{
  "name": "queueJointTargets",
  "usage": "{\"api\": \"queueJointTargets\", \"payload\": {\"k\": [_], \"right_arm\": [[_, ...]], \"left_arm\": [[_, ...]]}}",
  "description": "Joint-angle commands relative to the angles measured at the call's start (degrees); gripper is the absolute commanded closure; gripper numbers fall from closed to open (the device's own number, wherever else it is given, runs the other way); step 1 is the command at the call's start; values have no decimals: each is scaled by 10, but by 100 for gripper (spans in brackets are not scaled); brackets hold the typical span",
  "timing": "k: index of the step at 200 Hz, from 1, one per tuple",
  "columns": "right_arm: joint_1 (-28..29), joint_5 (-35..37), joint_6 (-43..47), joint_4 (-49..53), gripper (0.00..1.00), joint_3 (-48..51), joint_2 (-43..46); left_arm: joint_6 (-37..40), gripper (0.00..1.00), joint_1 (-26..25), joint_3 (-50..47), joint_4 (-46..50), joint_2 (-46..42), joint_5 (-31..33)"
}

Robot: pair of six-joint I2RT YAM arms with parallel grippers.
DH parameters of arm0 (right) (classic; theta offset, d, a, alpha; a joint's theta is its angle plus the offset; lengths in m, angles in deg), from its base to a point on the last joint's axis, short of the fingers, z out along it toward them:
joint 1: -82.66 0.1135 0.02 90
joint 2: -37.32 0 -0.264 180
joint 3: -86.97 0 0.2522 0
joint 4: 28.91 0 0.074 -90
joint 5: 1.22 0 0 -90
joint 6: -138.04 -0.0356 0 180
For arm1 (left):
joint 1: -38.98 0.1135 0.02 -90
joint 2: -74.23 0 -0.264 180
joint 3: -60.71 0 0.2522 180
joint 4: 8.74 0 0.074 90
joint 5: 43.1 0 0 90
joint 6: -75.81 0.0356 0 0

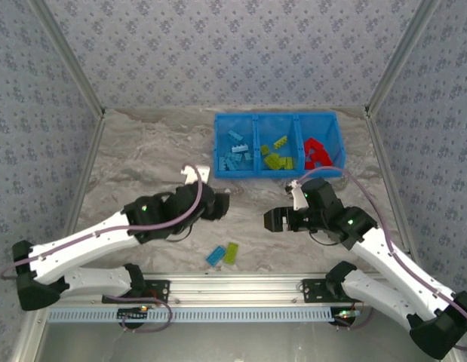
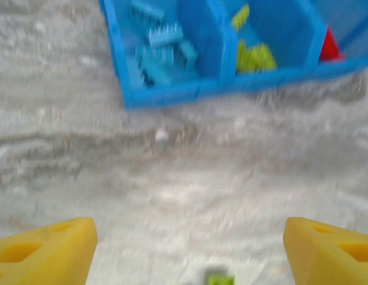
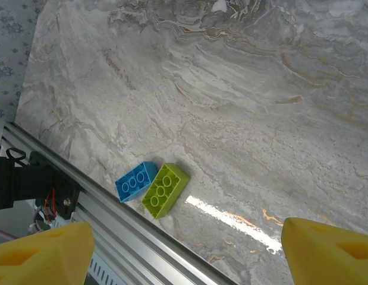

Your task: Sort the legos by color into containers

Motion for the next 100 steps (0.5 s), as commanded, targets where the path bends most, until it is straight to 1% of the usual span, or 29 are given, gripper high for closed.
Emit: {"api": "queueJointTargets", "payload": {"k": [1,17,31,51,68,86,100], "right_arm": [[1,2,-12,-15,15,-16,-5],[7,3,-21,-20,16,-13,-4],[12,9,-26,-20,16,-7,-1],[16,13,-32,-23,15,2,0],[17,13,-37,-26,16,6,-1],[19,14,-35,-21,16,2,-1],[20,17,-34,-15,16,-1,0]], "left_arm": [[-54,19,-35,-48,92,-7,-32],[-70,19,-63,-69,122,7,-71],[-78,18,-91,-76,149,34,-86],[-78,19,-106,-88,161,97,-118],[-56,20,-106,-98,129,151,-156],[-26,20,-106,-106,64,191,-206],[-9,21,-105,-111,29,215,-226]]}}
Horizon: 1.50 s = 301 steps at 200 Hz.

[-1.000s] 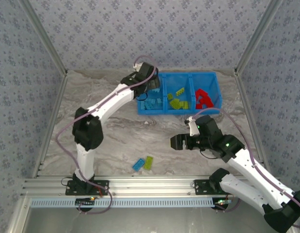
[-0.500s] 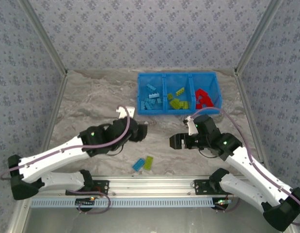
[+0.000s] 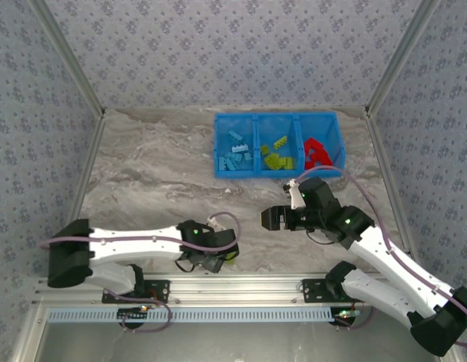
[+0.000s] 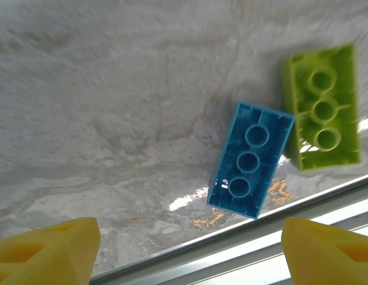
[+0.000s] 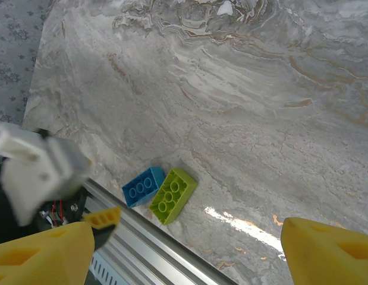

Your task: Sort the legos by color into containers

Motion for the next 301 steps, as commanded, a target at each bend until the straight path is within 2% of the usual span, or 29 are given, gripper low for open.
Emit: {"api": "queueJointTargets", "payload": {"k": [1,36,47,53,62,99,116,124,145,176,212,240,271,301], "right_arm": [[4,11,-8,6,16,-3,5],[4,13,-11,11,15,7,14],[4,13,-11,12,16,9,16],[4,12,-12,13,16,9,17],[4,13,-11,15,16,8,18],[4,6,-6,16,15,12,18],[5,-27,1,10,15,14,12],[7,-47,6,7,16,15,10],[18,-68,17,20,16,10,-4],[63,-51,22,29,16,-7,-23],[74,2,18,26,16,-30,-19],[65,28,15,26,16,-38,-16],[56,25,15,33,16,-39,-15],[48,25,13,36,15,-30,-9]], "left_arm": [[36,21,-2,-8,-61,28,-67],[55,28,17,-20,-107,71,-88],[54,38,25,-25,-117,78,-87],[52,52,28,-27,-118,83,-83],[52,59,33,-27,-116,90,-82],[51,60,33,-27,-118,99,-68],[47,66,33,-29,-118,95,-61],[46,73,33,-30,-118,90,-57],[41,75,34,-28,-115,53,-31],[52,75,56,-8,-78,-26,8],[112,74,141,63,-65,-87,12],[155,76,244,134,-131,-61,-33],[208,76,337,273,-154,79,-90],[253,75,389,472,-125,258,-124]]}}
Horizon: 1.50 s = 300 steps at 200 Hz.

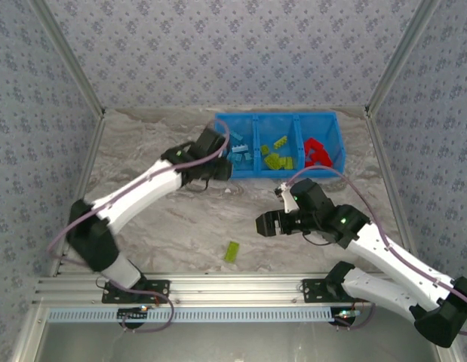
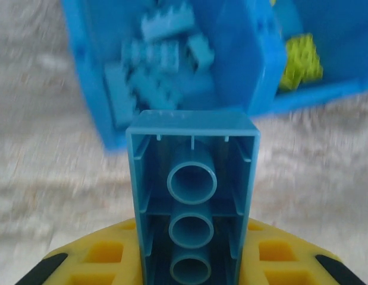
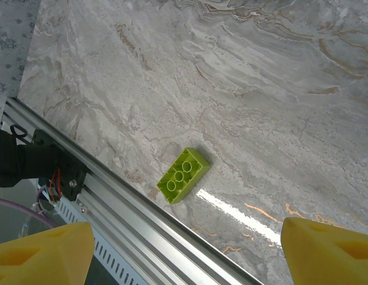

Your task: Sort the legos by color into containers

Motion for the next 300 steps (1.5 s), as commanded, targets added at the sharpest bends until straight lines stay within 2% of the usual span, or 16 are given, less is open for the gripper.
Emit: {"api": "queueJointTargets", "payload": {"k": [1,25,46,66,91,108,120,147,165,194,221,239,256,277,300], "right_arm": [[-6,9,3,14,15,-5,12],[-16,-2,3,12,15,0,15],[-26,-9,8,12,15,3,19],[-42,-19,13,9,15,5,19],[-57,-29,18,2,15,7,12],[-62,-29,18,1,15,8,10],[-61,-26,18,4,15,7,11],[-48,2,3,16,17,16,15],[-10,38,-28,2,18,25,12],[102,141,-135,-51,21,35,-39],[209,235,-293,-119,22,46,-115],[255,258,-361,-154,20,38,-180],[274,260,-398,-169,19,25,-241],[286,233,-398,-206,17,5,-308],[298,230,-405,-207,16,-22,-367]], "left_arm": [[63,74,32,129,12,111,-40],[88,72,63,324,92,251,-10],[102,64,78,444,128,335,-4],[111,53,81,517,156,378,-8],[107,52,79,534,175,377,-21],[106,51,76,481,159,334,-25],[104,51,71,409,130,279,-33],[76,51,56,164,20,90,-54],[51,49,31,15,-30,-47,-37],[-6,48,-63,-157,11,-242,69],[-117,47,-182,-268,110,-373,145],[-198,43,-250,-327,156,-424,148],[-278,38,-302,-358,205,-445,150],[-350,34,-343,-371,263,-442,144],[-376,32,-366,-381,286,-443,141]]}}
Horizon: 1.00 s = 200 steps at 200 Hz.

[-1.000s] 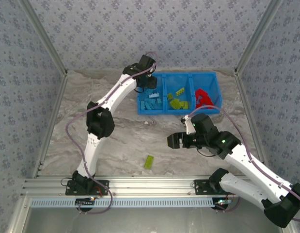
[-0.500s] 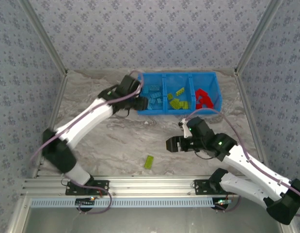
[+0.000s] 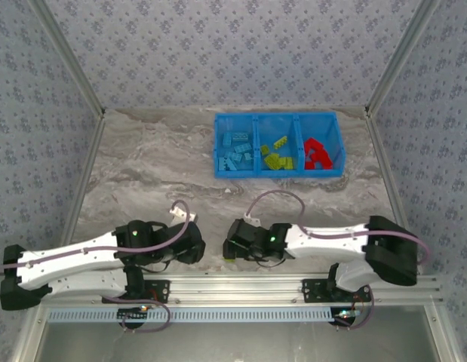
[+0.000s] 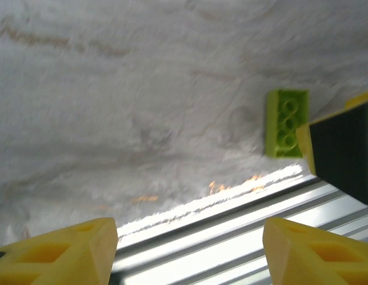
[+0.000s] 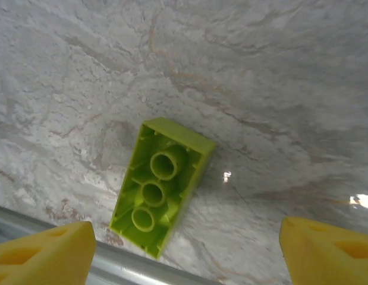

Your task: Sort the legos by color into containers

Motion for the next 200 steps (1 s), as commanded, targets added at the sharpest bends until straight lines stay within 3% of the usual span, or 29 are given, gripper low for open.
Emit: {"api": "queueJointTargets", "payload": {"k": [1,38,88,120,138,158,200], "right_arm": [[14,14,-42,-27,16,-39,-40],[26,34,-42,2,22,-70,-91],[44,134,-34,142,45,-129,-146],[40,125,-31,148,52,-120,-153],[30,116,-29,104,58,-90,-124],[10,117,-20,92,71,-58,-73],[-72,156,51,118,73,2,108]], "left_arm": [[-82,32,-18,-5,63,-8,13],[-81,26,-19,-22,62,-29,-6],[-86,18,-18,-52,36,-76,-9],[-67,17,-18,-63,-6,-91,-24],[-48,17,-18,-68,-45,-104,-43],[-23,17,-18,-82,-119,-125,-72],[32,16,0,-127,-298,-152,-115]]}}
